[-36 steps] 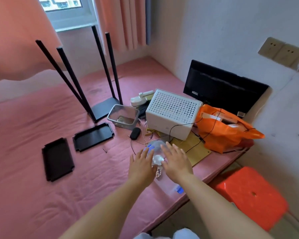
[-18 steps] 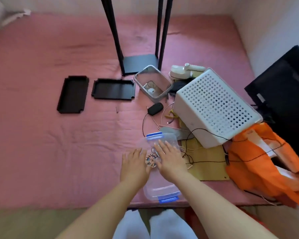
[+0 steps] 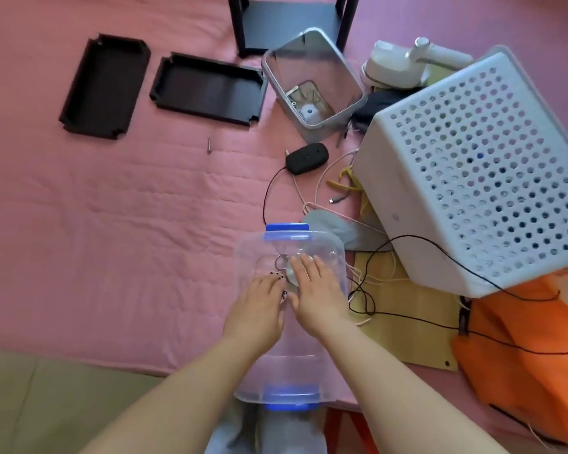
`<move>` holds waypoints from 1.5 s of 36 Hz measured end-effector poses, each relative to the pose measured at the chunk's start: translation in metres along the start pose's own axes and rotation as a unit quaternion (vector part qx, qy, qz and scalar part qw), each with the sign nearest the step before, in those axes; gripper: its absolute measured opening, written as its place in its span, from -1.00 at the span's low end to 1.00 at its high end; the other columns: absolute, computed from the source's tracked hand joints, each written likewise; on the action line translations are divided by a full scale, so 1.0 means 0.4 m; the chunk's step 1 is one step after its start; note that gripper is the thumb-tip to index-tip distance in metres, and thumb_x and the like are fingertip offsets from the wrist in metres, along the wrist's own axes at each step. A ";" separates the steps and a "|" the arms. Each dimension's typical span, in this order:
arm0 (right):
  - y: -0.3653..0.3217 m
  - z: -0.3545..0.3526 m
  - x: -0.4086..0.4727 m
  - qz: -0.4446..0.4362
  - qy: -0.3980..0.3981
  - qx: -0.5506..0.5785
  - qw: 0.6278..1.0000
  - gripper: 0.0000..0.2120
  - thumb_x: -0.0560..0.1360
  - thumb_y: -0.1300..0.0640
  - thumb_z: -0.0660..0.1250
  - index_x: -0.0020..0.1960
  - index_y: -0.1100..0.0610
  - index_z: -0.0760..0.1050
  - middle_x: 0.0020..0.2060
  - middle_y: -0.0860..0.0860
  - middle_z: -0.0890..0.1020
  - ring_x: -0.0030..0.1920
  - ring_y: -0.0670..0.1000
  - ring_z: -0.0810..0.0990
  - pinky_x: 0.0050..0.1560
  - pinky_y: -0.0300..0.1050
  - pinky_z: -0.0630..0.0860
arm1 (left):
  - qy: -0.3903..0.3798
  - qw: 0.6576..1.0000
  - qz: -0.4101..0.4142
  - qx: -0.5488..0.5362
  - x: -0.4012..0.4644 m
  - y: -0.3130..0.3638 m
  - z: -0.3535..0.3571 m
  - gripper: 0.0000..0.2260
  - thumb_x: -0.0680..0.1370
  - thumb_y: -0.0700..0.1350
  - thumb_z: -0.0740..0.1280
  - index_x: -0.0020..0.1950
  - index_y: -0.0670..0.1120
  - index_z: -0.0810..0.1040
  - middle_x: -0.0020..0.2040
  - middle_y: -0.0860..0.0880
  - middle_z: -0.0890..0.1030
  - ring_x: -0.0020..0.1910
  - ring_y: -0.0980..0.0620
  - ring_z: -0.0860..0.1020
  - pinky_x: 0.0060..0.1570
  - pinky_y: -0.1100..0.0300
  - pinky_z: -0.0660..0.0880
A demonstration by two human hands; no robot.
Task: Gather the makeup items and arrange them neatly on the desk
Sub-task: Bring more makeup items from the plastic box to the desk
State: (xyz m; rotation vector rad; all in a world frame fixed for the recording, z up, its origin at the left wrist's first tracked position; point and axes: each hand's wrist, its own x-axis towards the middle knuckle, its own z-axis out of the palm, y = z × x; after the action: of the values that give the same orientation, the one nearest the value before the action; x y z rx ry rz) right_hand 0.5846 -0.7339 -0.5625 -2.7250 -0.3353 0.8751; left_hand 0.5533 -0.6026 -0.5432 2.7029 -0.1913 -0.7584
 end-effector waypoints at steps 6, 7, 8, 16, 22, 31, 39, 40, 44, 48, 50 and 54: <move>0.039 0.073 0.071 -0.016 -0.003 -0.013 1.000 -0.39 0.54 0.02 0.16 0.52 0.03 0.00 0.53 0.00 0.02 0.51 0.05 -0.01 0.47 0.00 0.01 | -0.054 0.998 -0.037 0.000 0.098 -0.005 0.075 -0.58 0.55 -0.13 0.18 0.41 -0.03 0.26 0.39 0.00 0.29 0.34 -0.02 0.27 0.14 0.14 0.32; 0.043 0.084 0.082 -0.017 -0.002 -0.012 1.000 -0.39 0.54 0.04 0.15 0.52 0.03 0.01 0.53 0.00 0.03 0.51 0.05 0.00 0.48 0.00 0.02 | -0.059 0.997 -0.048 -0.002 0.112 -0.008 0.083 -0.57 0.55 -0.15 0.18 0.42 -0.03 0.25 0.39 0.00 0.28 0.34 -0.03 0.27 0.14 0.12 0.34; 0.048 0.094 0.092 -0.017 -0.002 -0.011 1.000 -0.40 0.54 0.05 0.15 0.52 0.03 0.01 0.52 0.01 0.05 0.51 0.06 0.01 0.48 0.00 0.02 | -0.064 0.996 -0.062 -0.007 0.125 -0.014 0.091 -0.56 0.55 -0.15 0.18 0.44 -0.02 0.23 0.40 0.00 0.28 0.34 -0.04 0.26 0.14 0.08 0.36; 0.067 0.153 0.158 -0.008 0.009 -0.013 1.000 -0.48 0.49 0.12 0.16 0.44 0.03 0.16 0.43 0.01 0.22 0.46 0.06 0.10 0.37 -0.01 0.16 | -0.107 0.990 -0.084 0.020 0.186 -0.040 0.159 -0.51 0.55 -0.17 0.19 0.47 -0.06 0.17 0.40 -0.09 0.25 0.31 -0.12 0.27 0.16 0.08 0.34; 0.072 0.182 0.187 0.006 0.000 -0.051 0.999 -0.50 0.52 0.14 0.13 0.45 0.06 0.14 0.42 0.07 0.21 0.44 0.11 0.12 0.34 0.08 0.18 | -0.100 0.989 -0.103 0.028 0.196 -0.043 0.200 -0.49 0.53 -0.16 0.22 0.46 -0.06 0.17 0.39 -0.12 0.24 0.34 -0.15 0.24 0.21 0.07 0.36; 0.068 0.198 0.205 0.014 0.003 -0.113 0.994 -0.55 0.55 0.20 0.06 0.43 0.09 0.12 0.43 0.12 0.18 0.38 0.15 0.20 0.25 0.05 0.24 | -0.091 0.983 -0.099 0.121 0.197 -0.041 0.242 -0.54 0.60 -0.20 0.07 0.49 -0.16 0.05 0.46 -0.20 0.16 0.42 -0.22 0.16 0.22 0.02 0.31; 0.064 0.191 0.216 0.034 -0.022 -0.122 0.992 -0.62 0.56 0.19 0.08 0.37 0.13 0.17 0.33 0.13 0.27 0.28 0.17 0.28 0.13 0.02 0.29 | -0.095 0.981 -0.099 0.136 0.206 -0.052 0.253 -0.55 0.61 -0.11 0.04 0.49 -0.12 0.04 0.40 -0.22 0.20 0.37 -0.17 0.22 0.17 0.04 0.27; 0.063 0.187 0.218 0.037 -0.024 -0.121 0.992 -0.64 0.55 0.19 0.08 0.34 0.13 0.19 0.30 0.13 0.30 0.25 0.17 0.30 0.11 0.00 0.29 | -0.097 0.981 -0.100 0.138 0.206 -0.049 0.250 -0.55 0.60 -0.11 0.05 0.48 -0.12 0.06 0.37 -0.22 0.23 0.34 -0.17 0.25 0.14 0.04 0.28; 0.056 0.178 0.214 0.047 -0.041 -0.136 0.989 -0.65 0.56 0.19 0.08 0.34 0.15 0.20 0.29 0.15 0.31 0.24 0.18 0.33 0.12 -0.02 0.30 | -0.084 0.969 -0.091 0.215 0.192 -0.040 0.224 -0.60 0.40 0.02 0.36 0.24 0.03 0.52 -0.02 -0.06 0.58 -0.07 -0.01 0.56 -0.18 0.23 0.45; 0.046 0.159 0.200 0.058 -0.071 -0.164 0.982 -0.64 0.56 0.18 0.11 0.35 0.17 0.19 0.27 0.15 0.32 0.22 0.15 0.36 0.15 -0.07 0.31 | -0.119 0.969 -0.085 0.199 0.188 -0.030 0.173 -0.62 0.29 0.05 0.46 0.09 0.03 0.61 -0.13 -0.07 0.60 -0.20 -0.03 0.58 -0.32 0.24 0.43; 0.043 0.140 0.192 0.065 -0.077 -0.170 0.980 -0.66 0.56 0.17 0.14 0.32 0.16 0.24 0.25 0.13 0.34 0.21 0.14 0.37 0.13 -0.08 0.32 | -0.146 0.973 -0.085 0.157 0.188 -0.026 0.178 -0.64 0.52 -0.12 0.23 0.32 -0.07 0.41 0.17 -0.19 0.45 0.12 -0.15 0.46 -0.08 0.11 0.38; 0.037 0.086 0.159 0.058 -0.059 -0.165 0.983 -0.70 0.56 0.14 0.13 0.28 0.14 0.32 0.22 0.11 0.38 0.19 0.14 0.37 0.10 -0.07 0.33 | -0.151 0.976 -0.092 0.130 0.174 -0.002 0.143 -0.62 0.53 -0.17 0.24 0.35 -0.09 0.32 0.26 -0.20 0.34 0.20 -0.21 0.38 -0.01 0.05 0.34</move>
State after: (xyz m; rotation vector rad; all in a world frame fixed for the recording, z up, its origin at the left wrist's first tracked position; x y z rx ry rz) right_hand 0.6164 -0.7233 -0.6282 -3.0275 -0.3773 1.1025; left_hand 0.5826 -0.6326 -0.6231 2.8620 -0.1177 -1.2829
